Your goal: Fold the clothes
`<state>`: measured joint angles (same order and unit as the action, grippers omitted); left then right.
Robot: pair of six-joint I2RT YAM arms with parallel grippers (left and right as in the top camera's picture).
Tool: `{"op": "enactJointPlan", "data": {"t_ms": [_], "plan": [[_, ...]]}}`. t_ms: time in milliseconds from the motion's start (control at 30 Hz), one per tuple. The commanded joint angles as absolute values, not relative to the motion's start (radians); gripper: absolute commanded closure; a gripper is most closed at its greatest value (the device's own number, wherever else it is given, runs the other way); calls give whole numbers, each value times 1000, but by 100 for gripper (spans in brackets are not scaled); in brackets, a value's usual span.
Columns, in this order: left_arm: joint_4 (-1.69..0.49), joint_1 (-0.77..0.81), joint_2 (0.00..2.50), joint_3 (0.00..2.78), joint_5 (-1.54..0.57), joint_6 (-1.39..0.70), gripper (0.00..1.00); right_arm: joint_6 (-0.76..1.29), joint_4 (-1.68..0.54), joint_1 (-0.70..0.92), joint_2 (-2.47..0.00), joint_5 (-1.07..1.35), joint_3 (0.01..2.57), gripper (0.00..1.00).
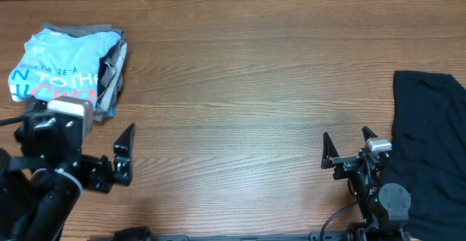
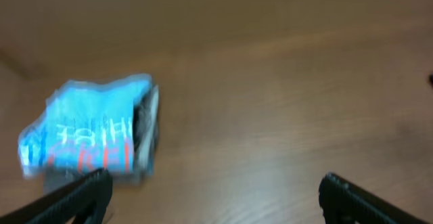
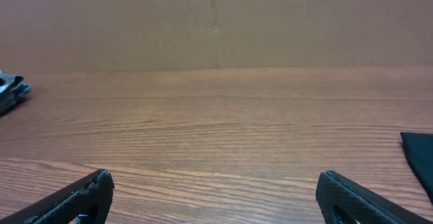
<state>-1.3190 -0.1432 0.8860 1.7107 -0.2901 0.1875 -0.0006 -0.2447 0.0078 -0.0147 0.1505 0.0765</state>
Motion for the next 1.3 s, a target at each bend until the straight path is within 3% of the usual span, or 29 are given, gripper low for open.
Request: {"op": "enactJointPlan", "data": {"t_ms": [0,233,800,1267], "plan": [[-1105,-84,754,1463,-332,198,0,-1,-235,4,-4,151,74,0],[-771,-30,483,1011,-341,185,0,-1,-235,4,-4,151,74,0],[-464,9,40,357,-342,141,0,-1,-236,4,-4,151,74,0],[-346,16,3,105,-349,142,0,-1,-236,4,-4,151,74,0]]}}
